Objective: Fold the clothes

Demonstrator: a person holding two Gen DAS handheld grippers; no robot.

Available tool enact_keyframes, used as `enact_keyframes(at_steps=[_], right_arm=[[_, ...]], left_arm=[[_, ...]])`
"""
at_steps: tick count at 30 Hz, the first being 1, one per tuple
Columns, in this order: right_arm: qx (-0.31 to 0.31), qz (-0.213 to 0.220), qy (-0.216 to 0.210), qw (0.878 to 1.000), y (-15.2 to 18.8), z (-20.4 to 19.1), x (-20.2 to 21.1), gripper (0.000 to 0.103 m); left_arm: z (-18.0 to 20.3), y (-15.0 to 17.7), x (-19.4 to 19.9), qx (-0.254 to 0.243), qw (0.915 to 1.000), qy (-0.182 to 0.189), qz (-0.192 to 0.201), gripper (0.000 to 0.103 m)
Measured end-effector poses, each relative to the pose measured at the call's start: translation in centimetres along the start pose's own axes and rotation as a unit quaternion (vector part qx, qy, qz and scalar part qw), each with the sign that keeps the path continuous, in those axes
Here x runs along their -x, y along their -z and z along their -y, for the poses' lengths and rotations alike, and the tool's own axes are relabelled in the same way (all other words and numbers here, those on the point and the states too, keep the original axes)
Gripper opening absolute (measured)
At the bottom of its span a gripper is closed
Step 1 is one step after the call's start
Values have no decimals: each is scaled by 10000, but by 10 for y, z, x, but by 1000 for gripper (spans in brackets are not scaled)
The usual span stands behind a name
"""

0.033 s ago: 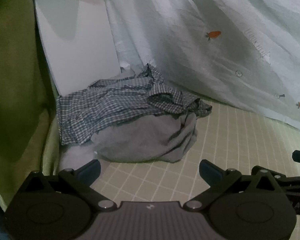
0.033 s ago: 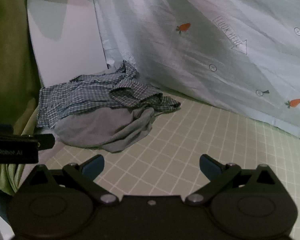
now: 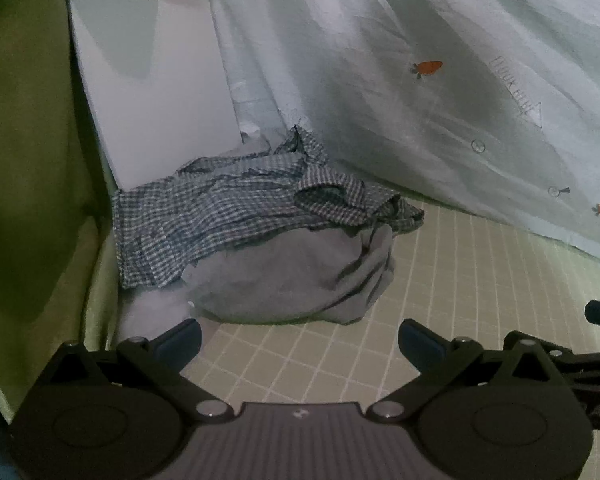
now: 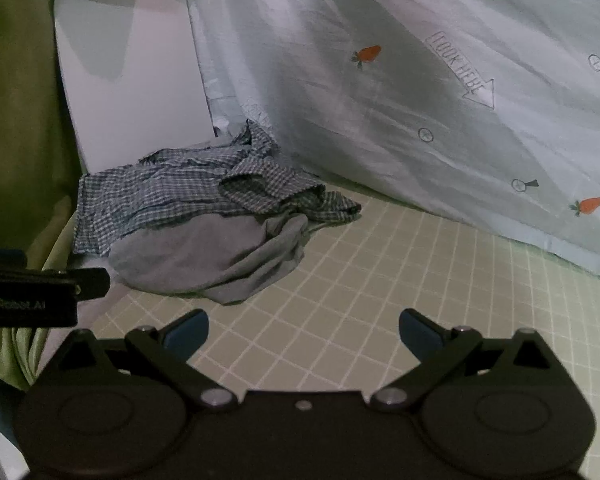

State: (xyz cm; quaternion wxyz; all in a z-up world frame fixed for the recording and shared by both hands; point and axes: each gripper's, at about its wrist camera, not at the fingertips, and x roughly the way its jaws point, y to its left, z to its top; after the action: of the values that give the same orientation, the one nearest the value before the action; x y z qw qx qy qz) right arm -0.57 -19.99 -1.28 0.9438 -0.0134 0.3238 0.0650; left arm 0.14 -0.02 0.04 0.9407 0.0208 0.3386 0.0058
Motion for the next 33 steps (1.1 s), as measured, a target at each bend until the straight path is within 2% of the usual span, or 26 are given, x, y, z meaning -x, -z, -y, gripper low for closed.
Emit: enact_keyframes(at_steps=[7,11,33], right_arm=[[-126,-10,-93,9999,-4,13,-6,103],[-131,105,9,9999,-3,10,-2,103],[-209,-51,-43,9998,-10,21,-10,103]], left_arm=[[1,-6,-4,26,10000,83,-6,103],[7,-5,-6,-12,9999,69,74,103],[14,-13,-12,-73,9999,52,73,103]])
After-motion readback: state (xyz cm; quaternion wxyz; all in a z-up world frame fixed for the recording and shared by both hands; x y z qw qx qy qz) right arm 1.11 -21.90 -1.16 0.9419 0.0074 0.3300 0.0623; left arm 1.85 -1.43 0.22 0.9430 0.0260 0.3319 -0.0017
